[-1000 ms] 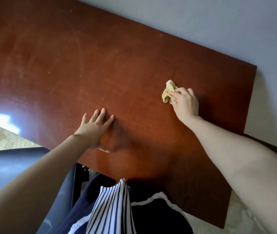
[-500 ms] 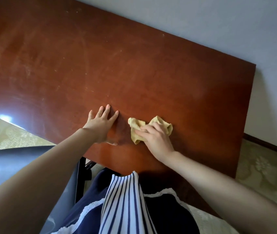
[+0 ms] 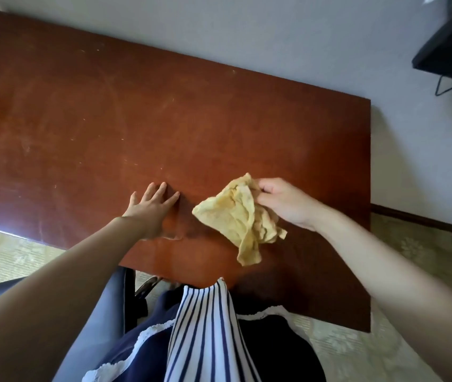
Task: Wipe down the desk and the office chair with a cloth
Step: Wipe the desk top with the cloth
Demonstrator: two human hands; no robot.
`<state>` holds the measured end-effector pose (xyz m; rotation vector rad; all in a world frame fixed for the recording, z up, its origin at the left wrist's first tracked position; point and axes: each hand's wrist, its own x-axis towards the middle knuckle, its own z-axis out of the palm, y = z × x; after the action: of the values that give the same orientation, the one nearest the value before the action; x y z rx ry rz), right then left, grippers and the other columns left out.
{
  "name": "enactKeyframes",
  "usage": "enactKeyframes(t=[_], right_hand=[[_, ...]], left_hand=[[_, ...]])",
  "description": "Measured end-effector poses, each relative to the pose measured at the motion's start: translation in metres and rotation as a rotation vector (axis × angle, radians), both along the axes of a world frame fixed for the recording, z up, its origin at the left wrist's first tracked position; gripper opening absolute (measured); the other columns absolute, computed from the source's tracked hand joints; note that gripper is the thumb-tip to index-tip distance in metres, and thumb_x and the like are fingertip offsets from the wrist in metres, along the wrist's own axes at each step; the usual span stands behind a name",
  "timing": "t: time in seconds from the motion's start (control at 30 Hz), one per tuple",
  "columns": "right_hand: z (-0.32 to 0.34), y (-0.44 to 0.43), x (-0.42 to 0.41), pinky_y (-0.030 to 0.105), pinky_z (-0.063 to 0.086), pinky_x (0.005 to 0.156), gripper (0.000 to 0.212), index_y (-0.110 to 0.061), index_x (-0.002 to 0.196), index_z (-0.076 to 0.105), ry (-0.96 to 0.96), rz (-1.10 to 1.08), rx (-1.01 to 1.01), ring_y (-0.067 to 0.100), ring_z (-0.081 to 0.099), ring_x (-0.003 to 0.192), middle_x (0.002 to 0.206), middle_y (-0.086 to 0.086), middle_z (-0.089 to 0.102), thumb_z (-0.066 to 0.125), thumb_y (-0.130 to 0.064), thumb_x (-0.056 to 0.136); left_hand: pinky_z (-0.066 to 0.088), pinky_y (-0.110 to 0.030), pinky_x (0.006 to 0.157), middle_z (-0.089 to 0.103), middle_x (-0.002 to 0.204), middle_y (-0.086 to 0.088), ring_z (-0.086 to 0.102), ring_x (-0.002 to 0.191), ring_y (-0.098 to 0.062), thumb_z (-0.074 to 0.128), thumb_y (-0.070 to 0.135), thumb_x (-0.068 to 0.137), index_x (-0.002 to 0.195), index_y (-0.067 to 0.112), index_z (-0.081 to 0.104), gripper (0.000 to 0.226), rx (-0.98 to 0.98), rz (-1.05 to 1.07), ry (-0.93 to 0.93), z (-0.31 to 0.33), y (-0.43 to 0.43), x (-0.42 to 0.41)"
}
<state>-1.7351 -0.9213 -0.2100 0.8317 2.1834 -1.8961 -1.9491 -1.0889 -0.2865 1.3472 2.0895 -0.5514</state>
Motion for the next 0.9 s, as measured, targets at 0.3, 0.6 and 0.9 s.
enactKeyframes(t=[0.3,0.6,0.9], right_hand=[[-0.046,0.064,-0.013,0.029,0.04,0.06,0.02,-0.023,0.094,0.065,-0.415,-0.091,1.023,0.026,0.061,0.081,0.084,0.001,0.065,0.045,-0.025,0.099],[-0.078,-0.009,-0.009,0.04,0.046,0.082,0.027,-0.016,0.097,0.072,-0.007,0.254,1.308,0.026,0.056,0.107,0.112,0.001,0.066,0.071,-0.033,0.077],[-0.117,-0.001,0.006,0.044,0.052,0.085,0.034,-0.016,0.112,0.069,0.12,0.181,1.217,0.028,0.059,0.11,0.127,0.007,0.06,0.07,-0.014,0.078]], left_hand=[[-0.002,-0.055,0.114,-0.014,0.159,-0.007,-0.018,0.145,-0.029,0.046,0.07,0.083,0.152,0.026,-0.004,0.096,0.012,-0.015,0.011,0.005,0.005,0.002],[-0.001,-0.052,0.115,-0.018,0.158,-0.004,-0.016,0.145,-0.026,0.045,0.066,0.086,0.152,0.024,-0.005,0.093,0.219,-0.003,0.023,0.0,0.022,0.013],[-0.002,-0.054,0.115,-0.027,0.155,-0.005,-0.021,0.144,-0.027,0.062,0.064,0.076,0.149,0.024,-0.016,0.114,0.205,0.069,-0.015,-0.008,0.065,0.012]])
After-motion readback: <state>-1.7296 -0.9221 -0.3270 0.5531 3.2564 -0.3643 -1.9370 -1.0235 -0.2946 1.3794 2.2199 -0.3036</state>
